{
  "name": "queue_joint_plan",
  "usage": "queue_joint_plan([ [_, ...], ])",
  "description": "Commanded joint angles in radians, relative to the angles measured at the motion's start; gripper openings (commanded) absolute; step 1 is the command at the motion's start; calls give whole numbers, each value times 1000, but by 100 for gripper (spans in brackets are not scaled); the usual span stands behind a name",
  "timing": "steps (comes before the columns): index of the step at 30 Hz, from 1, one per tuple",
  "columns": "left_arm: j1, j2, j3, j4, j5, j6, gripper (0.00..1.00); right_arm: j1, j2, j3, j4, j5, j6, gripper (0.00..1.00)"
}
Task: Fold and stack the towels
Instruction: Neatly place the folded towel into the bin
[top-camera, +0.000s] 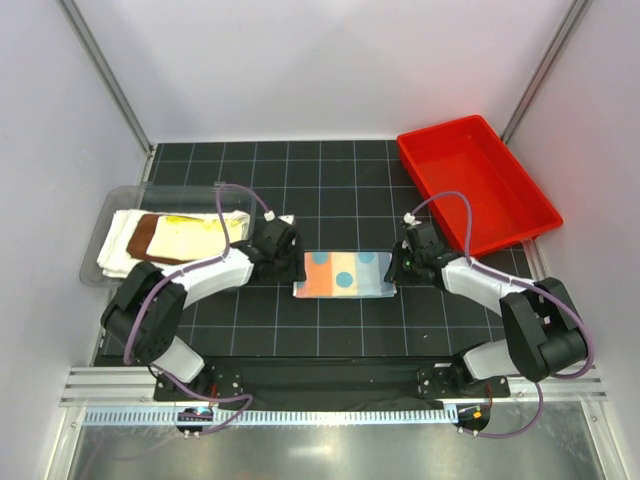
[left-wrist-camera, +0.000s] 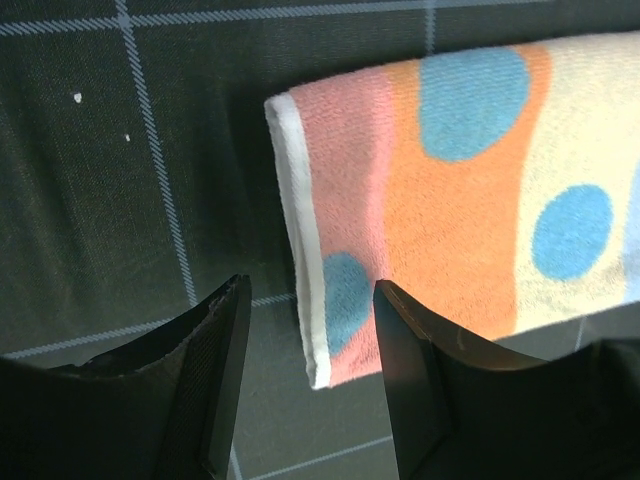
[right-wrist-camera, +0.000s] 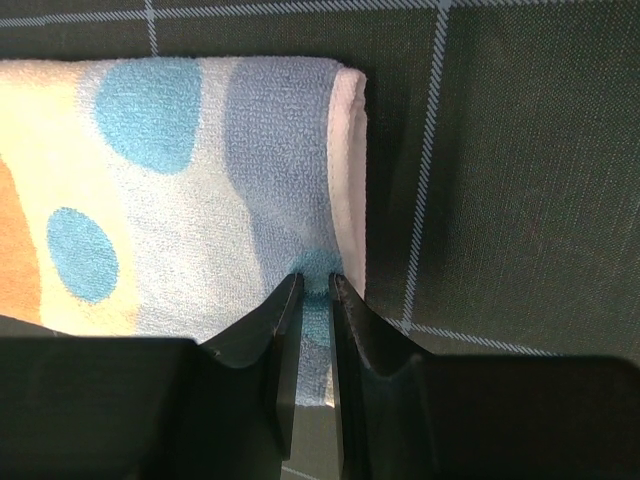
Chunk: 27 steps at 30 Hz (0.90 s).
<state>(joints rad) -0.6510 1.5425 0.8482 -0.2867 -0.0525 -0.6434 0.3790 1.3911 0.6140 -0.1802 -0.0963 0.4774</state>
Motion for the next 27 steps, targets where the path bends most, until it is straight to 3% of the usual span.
queue_joint_plan([
  [1, 14, 36, 8, 73, -15, -62, 56, -3, -18, -20, 18, -2, -11, 25],
  [13, 30, 125, -47, 156, 49, -171, 50, -3, -55, -40, 30, -8, -19, 25],
  [20, 25, 131, -31, 120, 68, -190, 27, -3, -79, -54, 38, -5, -16, 25],
  [21, 24, 134, -23, 104, 74, -190, 17, -3, -84, -53, 38, -11, -19, 25],
  [24, 13, 145, 21, 64, 69, -185, 0, -3, -113, -37, 25, -38, -8, 28],
  [27, -7, 151, 93, -32, 19, -167, 0, -3, -181, -1, 7, -83, 12, 39],
])
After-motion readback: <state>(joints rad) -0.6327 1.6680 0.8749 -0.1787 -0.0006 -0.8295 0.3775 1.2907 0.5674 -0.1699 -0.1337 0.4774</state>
